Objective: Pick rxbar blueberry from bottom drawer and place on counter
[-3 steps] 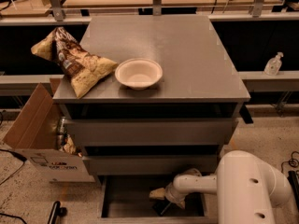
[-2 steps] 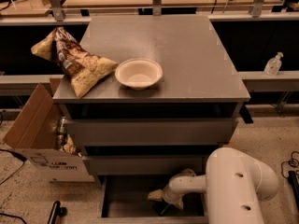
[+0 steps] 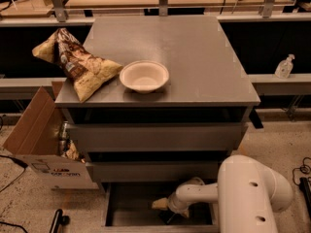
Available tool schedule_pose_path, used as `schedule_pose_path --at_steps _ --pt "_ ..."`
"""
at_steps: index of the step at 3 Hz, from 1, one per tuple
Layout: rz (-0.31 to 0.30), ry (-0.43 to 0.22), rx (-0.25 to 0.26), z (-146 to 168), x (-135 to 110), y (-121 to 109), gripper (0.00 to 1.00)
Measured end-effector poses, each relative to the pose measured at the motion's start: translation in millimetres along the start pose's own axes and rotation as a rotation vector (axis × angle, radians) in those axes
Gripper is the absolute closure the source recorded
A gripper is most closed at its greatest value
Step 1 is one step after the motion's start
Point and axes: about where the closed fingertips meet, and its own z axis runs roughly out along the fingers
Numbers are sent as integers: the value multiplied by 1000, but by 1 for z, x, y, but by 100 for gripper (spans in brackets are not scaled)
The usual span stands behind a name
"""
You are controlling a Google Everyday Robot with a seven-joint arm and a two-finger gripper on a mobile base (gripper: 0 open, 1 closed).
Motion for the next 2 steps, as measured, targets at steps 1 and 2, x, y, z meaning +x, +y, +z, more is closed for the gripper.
schedule_pose_path --at_steps 1,2 --pt "-18 6 35 1 -2 -6 0" --pt "-18 14 41 0 4 -8 0"
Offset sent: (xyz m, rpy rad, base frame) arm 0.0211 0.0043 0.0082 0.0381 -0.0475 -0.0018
